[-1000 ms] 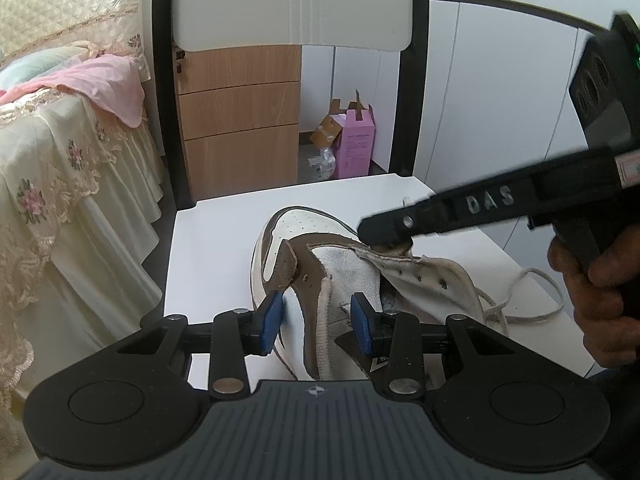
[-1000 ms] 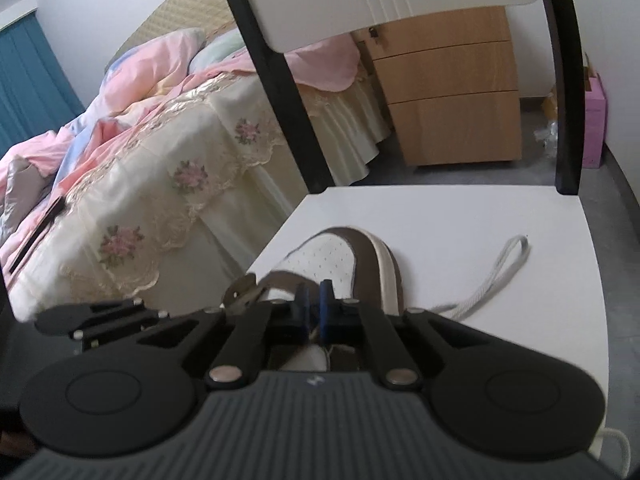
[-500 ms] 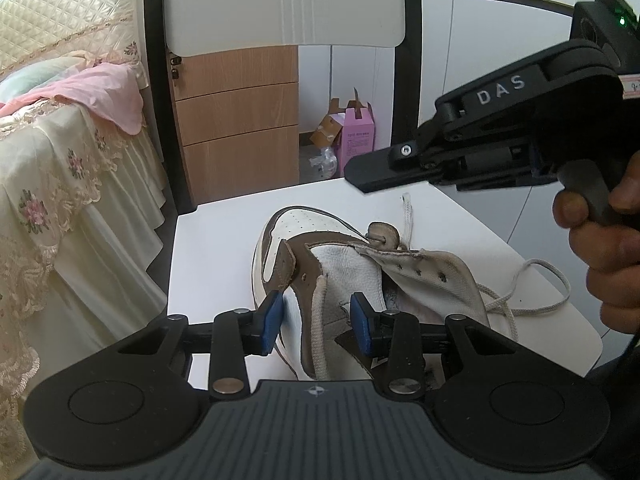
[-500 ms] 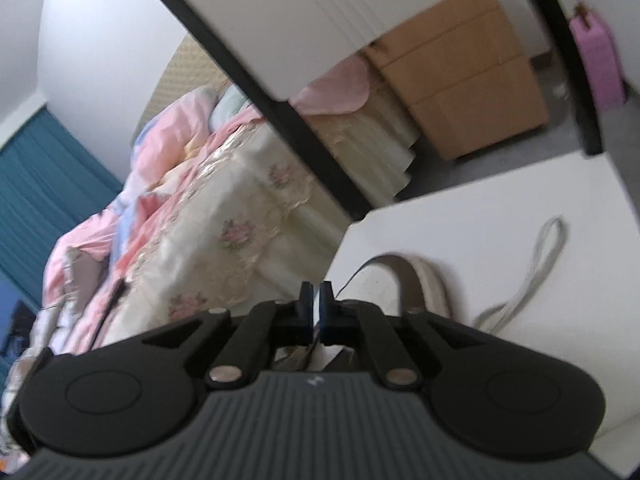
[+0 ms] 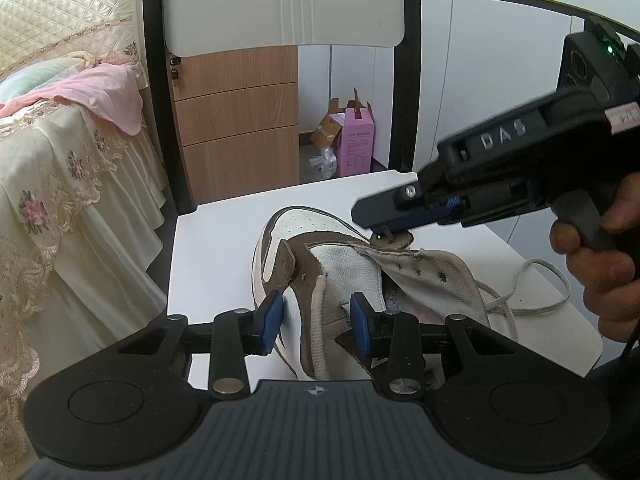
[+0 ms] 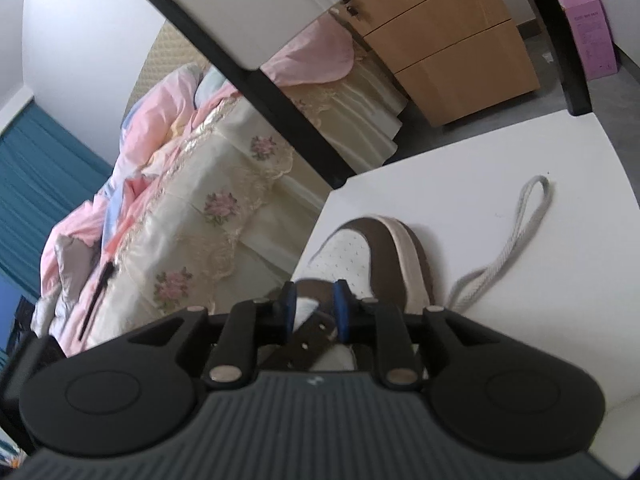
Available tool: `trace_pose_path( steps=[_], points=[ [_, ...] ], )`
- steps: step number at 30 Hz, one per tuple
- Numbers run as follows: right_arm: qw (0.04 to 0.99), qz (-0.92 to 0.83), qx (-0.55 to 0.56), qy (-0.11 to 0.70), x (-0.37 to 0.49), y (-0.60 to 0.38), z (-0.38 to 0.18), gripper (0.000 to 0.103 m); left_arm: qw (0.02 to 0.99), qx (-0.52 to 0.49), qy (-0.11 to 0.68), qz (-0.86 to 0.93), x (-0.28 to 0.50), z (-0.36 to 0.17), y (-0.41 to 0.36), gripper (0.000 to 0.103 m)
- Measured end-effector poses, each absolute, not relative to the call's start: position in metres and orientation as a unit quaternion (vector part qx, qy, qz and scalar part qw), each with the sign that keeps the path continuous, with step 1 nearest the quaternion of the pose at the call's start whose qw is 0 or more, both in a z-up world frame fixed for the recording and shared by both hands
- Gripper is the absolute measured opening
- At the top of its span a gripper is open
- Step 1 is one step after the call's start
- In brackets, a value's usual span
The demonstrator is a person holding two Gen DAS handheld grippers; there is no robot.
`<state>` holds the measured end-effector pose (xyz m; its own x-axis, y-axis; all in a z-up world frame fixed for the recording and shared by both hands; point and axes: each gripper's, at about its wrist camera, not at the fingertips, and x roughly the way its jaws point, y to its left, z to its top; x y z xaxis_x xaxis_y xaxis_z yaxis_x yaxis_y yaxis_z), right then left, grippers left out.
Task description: Lace up shoes with both hands
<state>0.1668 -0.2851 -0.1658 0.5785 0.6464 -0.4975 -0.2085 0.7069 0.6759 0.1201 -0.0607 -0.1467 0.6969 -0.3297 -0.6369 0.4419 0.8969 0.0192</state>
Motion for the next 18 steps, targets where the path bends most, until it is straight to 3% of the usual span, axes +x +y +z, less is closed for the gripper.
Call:
trace_pose_path(
  steps=[3,6,10,18],
  points=[
    [0.851,0.258,0.264,0.374,0.162,-0.284,-0.167,0.020,0.917,0.085,0.327,-0.211,0.121,-0.147,-0.061,0.041],
    [0.865,0.255,0.232,0.365,0.158,-0.281,-0.167,0.009,0.917,0.087,0.327,-0.212,0.120,-0.147,-0.061,0.041],
    [0.879,0.251,0.196,0.354,0.154,-0.277,-0.167,0.008,0.917,0.086,0.327,-0.212,0.121,-0.147,-0.061,0.041],
    [0.931,0.222,-0.001,0.289,0.132,-0.228,-0.147,0.002,0.916,0.098,0.326,-0.214,0.122,-0.145,-0.060,0.041]
  ],
)
